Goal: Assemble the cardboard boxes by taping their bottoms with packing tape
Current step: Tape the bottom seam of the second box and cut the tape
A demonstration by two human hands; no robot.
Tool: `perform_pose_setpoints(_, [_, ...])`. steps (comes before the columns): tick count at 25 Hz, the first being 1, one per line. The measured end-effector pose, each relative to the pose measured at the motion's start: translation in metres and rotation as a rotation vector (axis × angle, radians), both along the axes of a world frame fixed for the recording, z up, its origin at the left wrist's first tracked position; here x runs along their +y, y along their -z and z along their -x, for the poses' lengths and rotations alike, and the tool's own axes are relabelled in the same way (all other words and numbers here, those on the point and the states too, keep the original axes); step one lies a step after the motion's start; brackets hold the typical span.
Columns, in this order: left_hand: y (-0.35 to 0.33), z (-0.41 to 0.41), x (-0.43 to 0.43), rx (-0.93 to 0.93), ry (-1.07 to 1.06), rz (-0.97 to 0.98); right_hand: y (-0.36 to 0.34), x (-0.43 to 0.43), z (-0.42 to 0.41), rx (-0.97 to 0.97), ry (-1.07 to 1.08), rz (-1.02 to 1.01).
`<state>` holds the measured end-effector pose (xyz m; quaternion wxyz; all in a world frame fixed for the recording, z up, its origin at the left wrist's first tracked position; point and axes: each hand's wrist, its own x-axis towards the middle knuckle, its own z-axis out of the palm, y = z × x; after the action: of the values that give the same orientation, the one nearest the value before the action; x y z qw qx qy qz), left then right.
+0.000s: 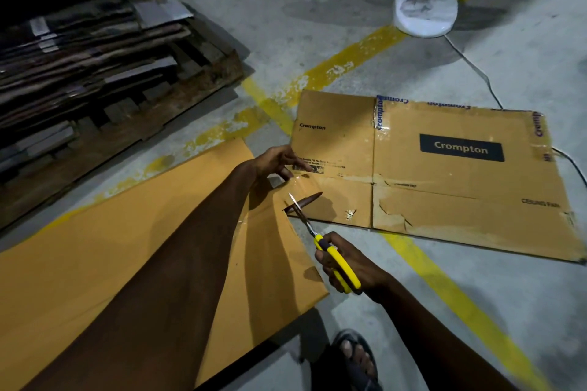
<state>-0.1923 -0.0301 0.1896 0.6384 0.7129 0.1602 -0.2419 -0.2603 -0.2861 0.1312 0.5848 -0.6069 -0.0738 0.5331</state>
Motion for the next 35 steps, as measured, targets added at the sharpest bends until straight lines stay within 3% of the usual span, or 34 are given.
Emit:
perform_pose_setpoints(17, [0.001,0.000,0.001,-0.024,0.027,0.115,-0.008,0.027,-0.006,-0.060,0.071,0.067])
perform_pose_setpoints(30, [0.008,-0.004,-0.001,0.083,-0.036,-0.034,0.020,0.011,0.001,-0.054,0.144,0.173])
perform_pose_setpoints(35, [0.002,-0.003,0.000,0.011,-0.238,0.072,0.015,-0.003,0.001,-0.337,0.274,0.430])
